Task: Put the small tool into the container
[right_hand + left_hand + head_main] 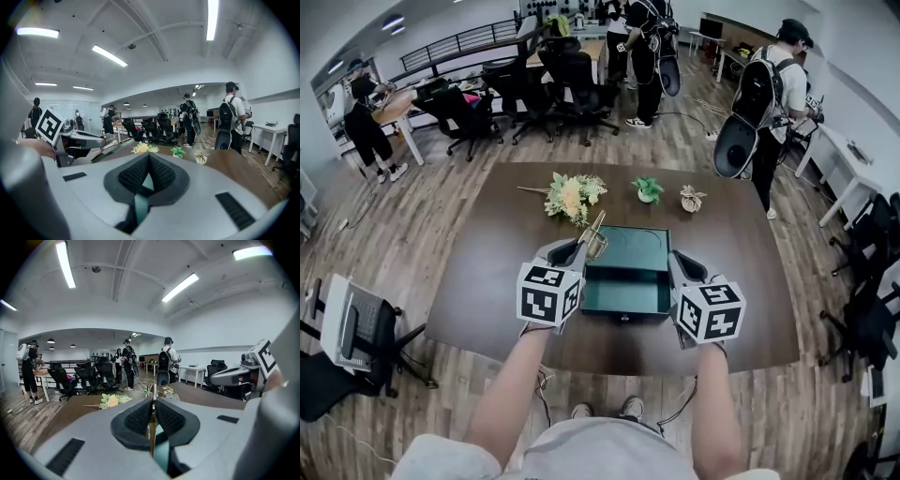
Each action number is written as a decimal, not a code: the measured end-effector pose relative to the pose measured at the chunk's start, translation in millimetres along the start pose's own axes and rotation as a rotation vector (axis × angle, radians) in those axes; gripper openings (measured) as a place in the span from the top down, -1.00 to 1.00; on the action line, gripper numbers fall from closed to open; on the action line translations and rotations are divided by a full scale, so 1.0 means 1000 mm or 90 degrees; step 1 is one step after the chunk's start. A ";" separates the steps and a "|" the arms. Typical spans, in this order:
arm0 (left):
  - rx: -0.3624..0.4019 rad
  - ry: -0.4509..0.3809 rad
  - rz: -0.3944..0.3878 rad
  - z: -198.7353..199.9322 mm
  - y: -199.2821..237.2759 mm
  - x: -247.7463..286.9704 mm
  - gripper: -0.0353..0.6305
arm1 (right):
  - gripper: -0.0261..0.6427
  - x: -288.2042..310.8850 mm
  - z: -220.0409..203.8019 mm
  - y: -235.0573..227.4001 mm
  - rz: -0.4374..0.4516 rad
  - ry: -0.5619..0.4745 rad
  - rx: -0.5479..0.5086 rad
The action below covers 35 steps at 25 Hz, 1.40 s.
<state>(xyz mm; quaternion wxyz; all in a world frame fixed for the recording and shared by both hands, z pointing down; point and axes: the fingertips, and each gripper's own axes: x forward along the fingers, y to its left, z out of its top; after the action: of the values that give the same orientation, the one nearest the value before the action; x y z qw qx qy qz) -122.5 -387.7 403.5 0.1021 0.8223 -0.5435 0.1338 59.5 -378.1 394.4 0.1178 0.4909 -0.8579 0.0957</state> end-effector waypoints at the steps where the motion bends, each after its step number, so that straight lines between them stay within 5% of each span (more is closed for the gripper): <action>1: 0.003 0.001 -0.002 -0.001 -0.001 0.001 0.81 | 0.91 0.000 -0.001 0.000 0.002 0.001 -0.001; 14: 0.048 0.036 -0.065 -0.014 -0.018 0.010 0.81 | 0.91 -0.008 -0.012 0.002 0.002 0.014 -0.007; 35: 0.187 0.125 -0.188 -0.059 -0.059 0.043 0.81 | 0.91 -0.009 -0.042 0.000 -0.002 0.039 0.016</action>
<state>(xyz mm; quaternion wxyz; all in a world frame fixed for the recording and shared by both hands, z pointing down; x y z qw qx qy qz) -58.9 -383.6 471.9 0.0525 0.8821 -0.3791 0.2747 68.9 -359.0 431.3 0.1383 0.4905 -0.8518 0.1214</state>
